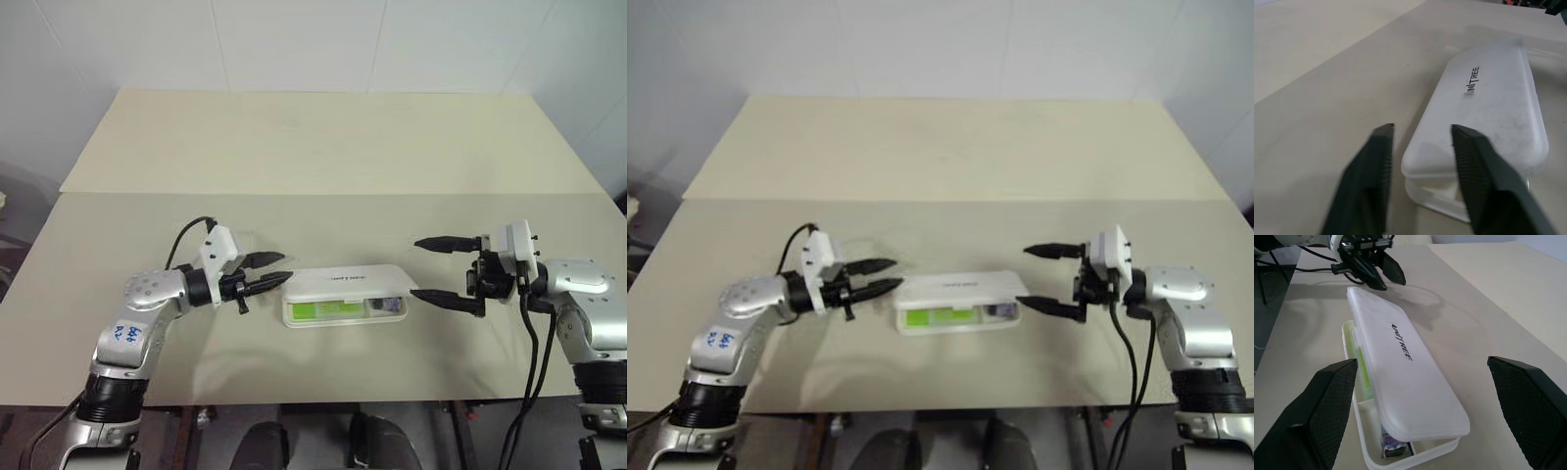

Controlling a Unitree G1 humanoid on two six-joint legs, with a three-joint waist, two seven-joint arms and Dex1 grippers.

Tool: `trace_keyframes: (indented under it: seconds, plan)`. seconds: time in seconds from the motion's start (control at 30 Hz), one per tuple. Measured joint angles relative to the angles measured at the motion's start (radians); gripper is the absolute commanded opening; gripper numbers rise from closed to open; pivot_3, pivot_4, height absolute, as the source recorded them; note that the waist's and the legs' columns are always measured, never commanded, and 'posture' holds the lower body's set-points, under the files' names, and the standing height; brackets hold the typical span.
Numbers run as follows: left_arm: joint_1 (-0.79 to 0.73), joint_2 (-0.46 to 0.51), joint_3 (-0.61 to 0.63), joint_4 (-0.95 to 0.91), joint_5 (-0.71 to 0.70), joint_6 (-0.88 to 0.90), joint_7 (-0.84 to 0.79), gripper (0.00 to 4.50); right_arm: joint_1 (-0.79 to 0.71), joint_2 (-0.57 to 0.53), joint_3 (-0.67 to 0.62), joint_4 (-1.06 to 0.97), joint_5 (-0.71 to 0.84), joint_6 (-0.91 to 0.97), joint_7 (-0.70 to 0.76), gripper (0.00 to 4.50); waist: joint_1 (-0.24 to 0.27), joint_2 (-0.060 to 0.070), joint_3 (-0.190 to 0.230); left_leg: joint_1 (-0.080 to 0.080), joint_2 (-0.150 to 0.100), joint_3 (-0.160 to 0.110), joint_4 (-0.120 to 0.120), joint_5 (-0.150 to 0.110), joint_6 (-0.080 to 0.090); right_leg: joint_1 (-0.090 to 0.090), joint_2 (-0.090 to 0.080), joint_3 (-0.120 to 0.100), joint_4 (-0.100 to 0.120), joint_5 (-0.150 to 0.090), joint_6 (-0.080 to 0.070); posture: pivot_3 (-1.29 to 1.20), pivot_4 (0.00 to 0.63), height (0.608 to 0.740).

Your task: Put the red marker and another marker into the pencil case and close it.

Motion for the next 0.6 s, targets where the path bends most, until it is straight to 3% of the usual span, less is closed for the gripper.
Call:
trace_keyframes:
  seconds: [0.33, 0.43, 0.6]
  plan:
    - [-0.029, -0.045, -0.090, 0.087, 0.004, -0.084, -0.049, 2.99, 0.005, -0.001, -0.004, -0.004, 0.000, 0.003, 0.004, 4.50, 0.000, 0.000, 0.000, 0.001, 0.000, 0.001, 0.000, 0.000, 0.000, 0.000, 0.000, 0.000, 0.000, 0.000, 0.000, 0.00, 0.150, 0.740]
    - [-0.056, -0.048, -0.129, 0.120, 0.015, -0.121, -0.087, 2.35, 0.024, -0.001, -0.008, -0.025, 0.000, 0.004, -0.001, 4.50, -0.003, 0.000, 0.000, 0.001, 0.000, 0.001, 0.000, 0.000, 0.000, 0.000, 0.000, 0.000, 0.000, 0.000, 0.000, 0.00, 0.150, 0.740]
    - [-0.073, -0.044, -0.170, 0.155, 0.049, -0.181, -0.112, 0.66, 0.051, -0.001, -0.017, -0.043, 0.001, 0.005, -0.015, 4.50, -0.003, 0.000, 0.000, 0.001, 0.000, 0.001, 0.000, 0.000, 0.000, 0.000, 0.000, 0.000, 0.000, 0.000, 0.000, 0.00, 0.150, 0.740]
